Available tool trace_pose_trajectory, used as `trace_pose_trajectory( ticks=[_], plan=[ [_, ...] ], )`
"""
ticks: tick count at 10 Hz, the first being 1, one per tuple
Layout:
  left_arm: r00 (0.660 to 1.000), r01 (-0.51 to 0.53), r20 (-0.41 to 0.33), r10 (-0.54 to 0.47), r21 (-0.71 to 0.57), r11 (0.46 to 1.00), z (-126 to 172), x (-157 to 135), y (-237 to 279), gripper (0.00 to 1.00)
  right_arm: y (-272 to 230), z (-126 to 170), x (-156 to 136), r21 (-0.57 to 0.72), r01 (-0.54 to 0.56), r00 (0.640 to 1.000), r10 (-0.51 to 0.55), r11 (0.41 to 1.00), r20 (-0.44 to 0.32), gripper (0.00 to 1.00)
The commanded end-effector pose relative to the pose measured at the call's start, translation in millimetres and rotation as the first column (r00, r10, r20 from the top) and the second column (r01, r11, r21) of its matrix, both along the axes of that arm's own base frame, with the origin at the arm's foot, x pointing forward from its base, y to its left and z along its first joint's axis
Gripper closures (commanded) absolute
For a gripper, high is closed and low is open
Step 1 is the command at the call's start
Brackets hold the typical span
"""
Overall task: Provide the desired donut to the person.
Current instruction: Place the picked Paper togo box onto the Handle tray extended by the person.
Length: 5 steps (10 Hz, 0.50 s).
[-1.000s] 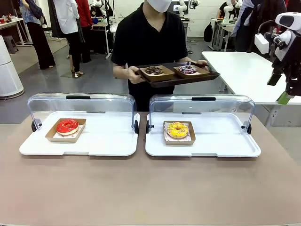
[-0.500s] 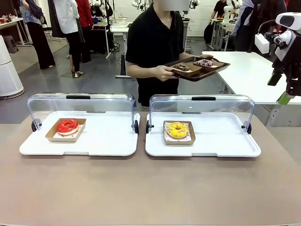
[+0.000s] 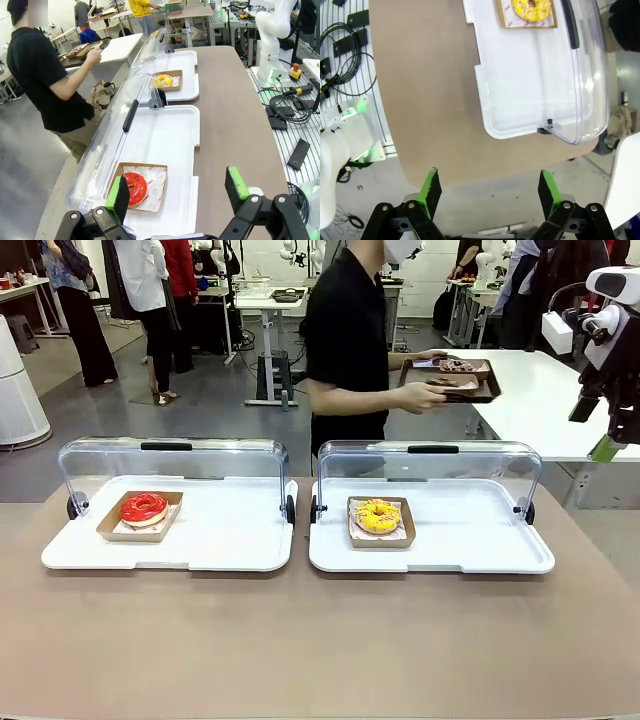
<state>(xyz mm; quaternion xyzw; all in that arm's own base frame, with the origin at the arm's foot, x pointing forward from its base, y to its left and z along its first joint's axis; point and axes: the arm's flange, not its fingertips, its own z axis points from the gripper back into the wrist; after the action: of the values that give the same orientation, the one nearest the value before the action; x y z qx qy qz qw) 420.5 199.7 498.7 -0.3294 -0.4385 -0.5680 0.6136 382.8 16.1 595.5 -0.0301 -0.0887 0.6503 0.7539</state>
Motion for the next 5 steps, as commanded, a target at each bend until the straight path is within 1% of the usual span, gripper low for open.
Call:
trace_pose_trajectory(
  ticks=[1,3,4,5],
  plan=[
    [1.000,0.000,0.005,0.000,-0.002,1.000,1.7,-1.4,-0.1,0.00,-1.6,-1.2,-0.8,0.001,0.001,1.000,-0.001,1.000,-0.009,0.00],
    [1.000,0.000,0.005,0.000,-0.002,1.000,1.7,-1.4,-0.1,0.00,0.0,0.0,0.0,0.000,0.000,1.000,0.000,1.000,0.000,0.00],
    [1.000,0.000,0.005,0.000,-0.002,1.000,1.7,-1.4,-0.1,0.00,-18.0,-1.9,11.3,0.193,-0.021,0.997,0.035,0.981,-0.072,0.00],
    [1.000,0.000,0.005,0.000,-0.002,1.000,1.7,-1.4,-0.1,0.00,-34.5,-7.5,18.6,0.324,-0.069,0.993,0.097,0.943,-0.072,0.00]
  ],
)
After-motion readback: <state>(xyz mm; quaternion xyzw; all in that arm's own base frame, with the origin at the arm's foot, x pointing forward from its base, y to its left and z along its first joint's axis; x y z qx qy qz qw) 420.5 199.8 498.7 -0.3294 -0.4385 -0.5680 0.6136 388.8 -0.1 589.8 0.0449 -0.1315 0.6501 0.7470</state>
